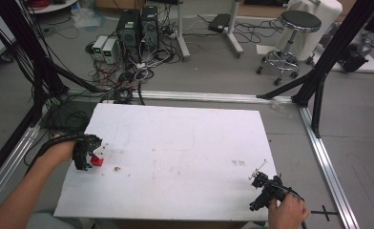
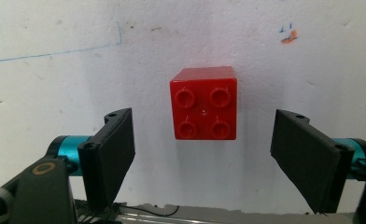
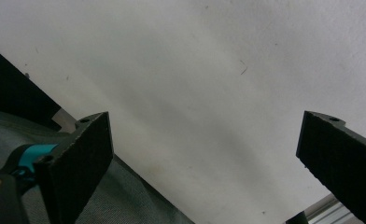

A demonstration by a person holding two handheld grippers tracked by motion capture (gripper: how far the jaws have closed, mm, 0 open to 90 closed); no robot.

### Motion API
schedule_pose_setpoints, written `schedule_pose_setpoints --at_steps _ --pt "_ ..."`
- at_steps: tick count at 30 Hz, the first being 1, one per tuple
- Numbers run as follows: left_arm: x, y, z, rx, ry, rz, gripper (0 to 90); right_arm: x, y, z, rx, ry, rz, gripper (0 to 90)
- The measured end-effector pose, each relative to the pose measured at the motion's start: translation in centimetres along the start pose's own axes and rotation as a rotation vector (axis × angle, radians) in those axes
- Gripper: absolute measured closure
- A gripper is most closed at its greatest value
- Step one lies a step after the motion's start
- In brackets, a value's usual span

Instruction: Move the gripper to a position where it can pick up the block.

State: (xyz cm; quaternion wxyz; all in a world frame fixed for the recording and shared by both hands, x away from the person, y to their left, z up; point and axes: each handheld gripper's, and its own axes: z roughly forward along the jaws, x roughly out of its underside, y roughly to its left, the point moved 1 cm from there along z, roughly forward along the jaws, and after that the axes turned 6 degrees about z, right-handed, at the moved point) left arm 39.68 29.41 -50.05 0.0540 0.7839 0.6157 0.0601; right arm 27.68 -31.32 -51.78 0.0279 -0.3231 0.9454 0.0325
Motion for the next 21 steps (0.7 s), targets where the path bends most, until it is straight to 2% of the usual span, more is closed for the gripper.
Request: schedule_pose_setpoints --at_steps 10,20,21 --pt "-0.5 0.2 1.3 0.041 0.002 0.015 22.4 0.0 0.0 0.1 0.001 0.000 -0.001 3.2" --pt "-0.4 0.2 1.6 0.050 0.003 0.017 22.5 0.0 0.0 0.1 0.002 0.004 0.001 3.2" --pt "-0.4 0.2 1.5 0.061 0.003 0.015 22.5 -0.1 0.0 0.1 0.003 0.004 0.000 3.2"
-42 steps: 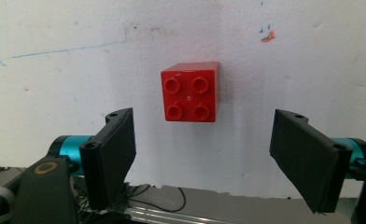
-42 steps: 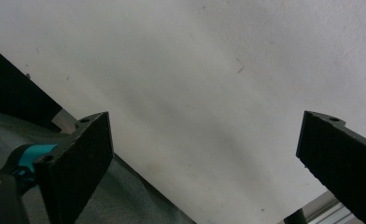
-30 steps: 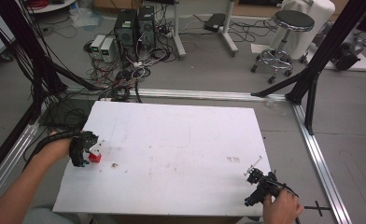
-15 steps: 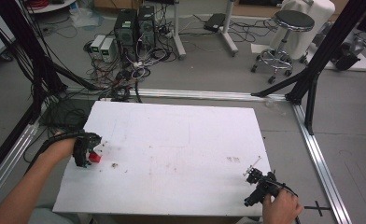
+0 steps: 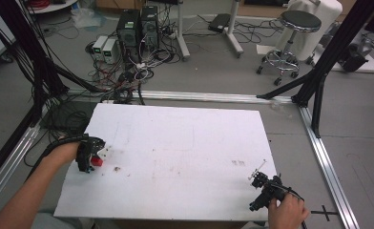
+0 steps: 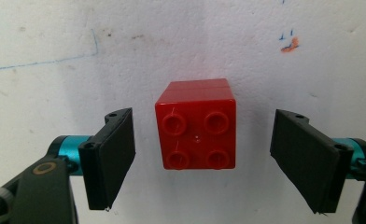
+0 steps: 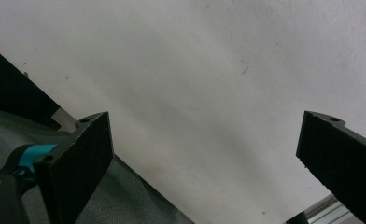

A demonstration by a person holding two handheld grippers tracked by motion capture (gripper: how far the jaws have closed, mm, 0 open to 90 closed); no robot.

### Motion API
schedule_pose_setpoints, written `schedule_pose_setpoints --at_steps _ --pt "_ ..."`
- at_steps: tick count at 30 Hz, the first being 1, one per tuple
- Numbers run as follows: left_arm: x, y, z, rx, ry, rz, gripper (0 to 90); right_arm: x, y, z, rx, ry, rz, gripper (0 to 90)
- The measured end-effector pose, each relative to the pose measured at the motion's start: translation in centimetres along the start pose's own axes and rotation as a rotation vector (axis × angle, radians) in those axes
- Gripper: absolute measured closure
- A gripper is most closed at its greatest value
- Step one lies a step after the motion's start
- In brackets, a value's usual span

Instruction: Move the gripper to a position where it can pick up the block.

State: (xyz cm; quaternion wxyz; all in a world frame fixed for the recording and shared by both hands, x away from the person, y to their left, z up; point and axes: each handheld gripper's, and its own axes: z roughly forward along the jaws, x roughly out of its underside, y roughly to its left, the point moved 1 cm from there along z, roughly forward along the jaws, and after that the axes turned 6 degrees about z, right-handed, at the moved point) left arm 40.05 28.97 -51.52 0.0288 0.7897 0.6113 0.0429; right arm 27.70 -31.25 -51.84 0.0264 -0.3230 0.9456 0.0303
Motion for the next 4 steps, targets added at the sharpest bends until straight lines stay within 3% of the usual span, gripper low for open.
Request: schedule_pose_setpoints --at_steps 4 --pt "0.06 -0.13 -0.16 0.003 -0.002 -0.008 22.5 -0.10 0.05 0.00 -0.002 0.002 0.000 3.1"
